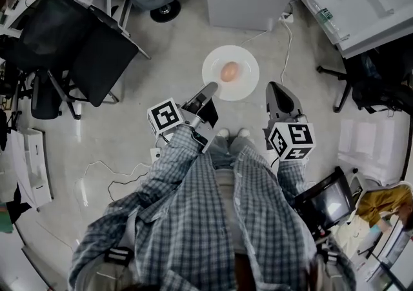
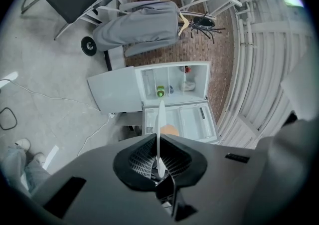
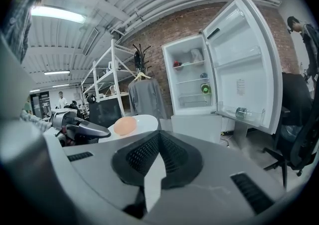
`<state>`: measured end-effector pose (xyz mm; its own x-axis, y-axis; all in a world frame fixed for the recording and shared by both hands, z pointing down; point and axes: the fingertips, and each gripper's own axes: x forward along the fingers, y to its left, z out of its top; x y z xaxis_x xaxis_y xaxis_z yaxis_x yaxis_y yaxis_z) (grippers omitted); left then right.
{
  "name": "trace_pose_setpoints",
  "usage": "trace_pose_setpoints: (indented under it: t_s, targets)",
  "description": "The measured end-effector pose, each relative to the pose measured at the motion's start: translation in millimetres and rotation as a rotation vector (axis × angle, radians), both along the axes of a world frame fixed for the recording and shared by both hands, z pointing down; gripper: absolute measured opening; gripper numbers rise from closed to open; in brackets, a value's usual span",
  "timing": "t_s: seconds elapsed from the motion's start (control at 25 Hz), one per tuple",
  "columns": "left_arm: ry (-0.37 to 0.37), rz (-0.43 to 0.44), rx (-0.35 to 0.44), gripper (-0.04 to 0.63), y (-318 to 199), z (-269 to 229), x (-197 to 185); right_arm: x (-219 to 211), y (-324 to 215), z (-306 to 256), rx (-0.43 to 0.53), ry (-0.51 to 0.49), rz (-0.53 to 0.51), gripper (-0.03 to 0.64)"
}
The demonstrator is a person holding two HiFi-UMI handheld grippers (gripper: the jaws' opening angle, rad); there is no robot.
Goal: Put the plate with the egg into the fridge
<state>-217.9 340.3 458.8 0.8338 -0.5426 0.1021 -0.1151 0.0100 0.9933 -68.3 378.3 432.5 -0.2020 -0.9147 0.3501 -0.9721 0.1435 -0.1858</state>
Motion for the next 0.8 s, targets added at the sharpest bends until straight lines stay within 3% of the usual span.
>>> trace_pose_setpoints:
  t_s: [0.4,0.8]
  targets:
    - [0.035,0.007,0.004,0.015,12.4,-2.5,-9.1,-10.4,6.6,-3.0,0.009,0.024,0.005,0.006]
    - [0.008,-0.024,-0.029,0.015,12.7,13.7,-18.9,-7.9,9.0,4.8,-0.012,0.025,-0.005,0.006]
